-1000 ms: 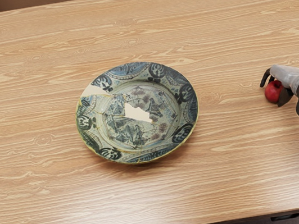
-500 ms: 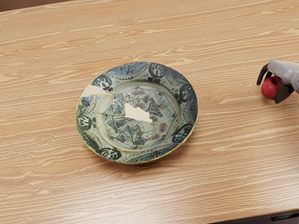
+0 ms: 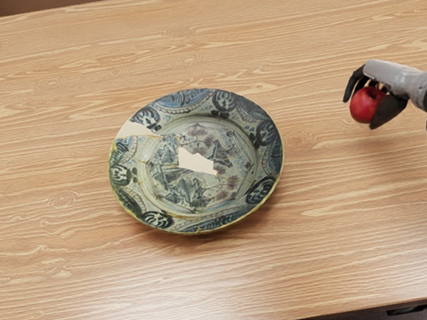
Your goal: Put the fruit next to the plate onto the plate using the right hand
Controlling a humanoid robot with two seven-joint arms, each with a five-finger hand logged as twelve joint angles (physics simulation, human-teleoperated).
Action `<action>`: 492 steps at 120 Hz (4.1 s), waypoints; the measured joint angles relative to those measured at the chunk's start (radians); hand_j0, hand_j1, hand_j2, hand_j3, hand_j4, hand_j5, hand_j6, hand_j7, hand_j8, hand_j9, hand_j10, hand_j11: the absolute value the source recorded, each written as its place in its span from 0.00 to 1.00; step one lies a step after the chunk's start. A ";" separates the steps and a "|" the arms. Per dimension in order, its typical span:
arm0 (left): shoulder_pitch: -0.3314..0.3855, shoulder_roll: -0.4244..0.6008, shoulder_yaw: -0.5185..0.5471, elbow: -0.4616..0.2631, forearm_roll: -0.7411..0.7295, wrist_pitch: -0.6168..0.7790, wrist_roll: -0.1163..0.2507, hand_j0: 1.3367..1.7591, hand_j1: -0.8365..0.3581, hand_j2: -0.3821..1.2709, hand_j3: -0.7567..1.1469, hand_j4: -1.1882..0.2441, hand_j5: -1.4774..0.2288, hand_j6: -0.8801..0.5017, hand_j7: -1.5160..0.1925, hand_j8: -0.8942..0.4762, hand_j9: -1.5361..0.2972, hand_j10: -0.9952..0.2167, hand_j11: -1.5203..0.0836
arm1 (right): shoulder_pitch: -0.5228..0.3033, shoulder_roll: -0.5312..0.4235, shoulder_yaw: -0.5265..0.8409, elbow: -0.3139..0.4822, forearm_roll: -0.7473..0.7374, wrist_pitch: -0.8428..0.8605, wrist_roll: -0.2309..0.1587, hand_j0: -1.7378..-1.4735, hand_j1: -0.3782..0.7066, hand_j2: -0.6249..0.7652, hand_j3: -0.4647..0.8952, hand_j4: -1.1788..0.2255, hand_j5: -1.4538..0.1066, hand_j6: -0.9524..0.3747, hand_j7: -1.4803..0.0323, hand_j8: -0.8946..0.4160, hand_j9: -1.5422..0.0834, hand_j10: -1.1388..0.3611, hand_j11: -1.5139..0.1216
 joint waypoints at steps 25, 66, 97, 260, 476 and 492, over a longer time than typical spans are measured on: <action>-0.001 0.000 -0.001 0.001 0.000 0.000 0.000 0.76 0.99 0.23 0.40 0.83 0.87 0.64 0.89 0.65 0.84 0.82 0.95 | 0.100 0.035 -0.010 0.011 0.073 0.029 0.000 0.30 0.59 0.58 0.34 0.40 0.39 0.39 0.44 0.39 0.44 0.35 0.42; -0.003 0.000 0.001 0.004 0.000 0.000 0.000 0.76 0.99 0.23 0.40 0.83 0.87 0.64 0.89 0.65 0.84 0.82 0.95 | 0.282 0.194 -0.092 -0.044 0.160 0.033 0.000 0.30 0.57 0.56 0.34 0.40 0.36 0.39 0.42 0.39 0.42 0.33 0.40; -0.009 0.000 0.001 0.006 0.001 0.000 0.000 0.76 0.99 0.23 0.40 0.83 0.87 0.64 0.89 0.65 0.84 0.82 0.95 | 0.361 0.317 -0.141 -0.117 0.205 0.027 0.000 0.30 0.58 0.57 0.34 0.39 0.34 0.40 0.41 0.40 0.40 0.34 0.38; -0.012 0.000 0.010 0.008 0.001 0.000 0.000 0.76 0.99 0.23 0.40 0.83 0.87 0.64 0.89 0.65 0.84 0.82 0.95 | 0.448 0.658 -0.222 -0.280 0.281 -0.008 0.000 0.31 0.20 0.49 0.34 0.70 0.76 0.63 0.80 0.61 0.78 0.64 0.76; -0.011 0.000 0.010 0.009 0.006 0.000 0.000 0.76 0.99 0.23 0.40 0.83 0.87 0.64 0.89 0.65 0.84 0.82 0.95 | -0.151 -0.115 0.301 -0.260 1.665 0.784 0.000 0.30 0.03 0.45 0.34 0.84 0.93 0.72 0.98 0.69 0.95 0.76 0.93; -0.013 0.000 0.010 0.009 0.006 0.000 0.000 0.76 0.99 0.23 0.40 0.83 0.87 0.64 0.89 0.65 0.84 0.82 0.95 | -0.157 -0.181 0.274 -0.266 1.683 0.784 0.000 0.30 0.03 0.45 0.34 0.84 0.93 0.72 0.98 0.69 0.95 0.76 0.93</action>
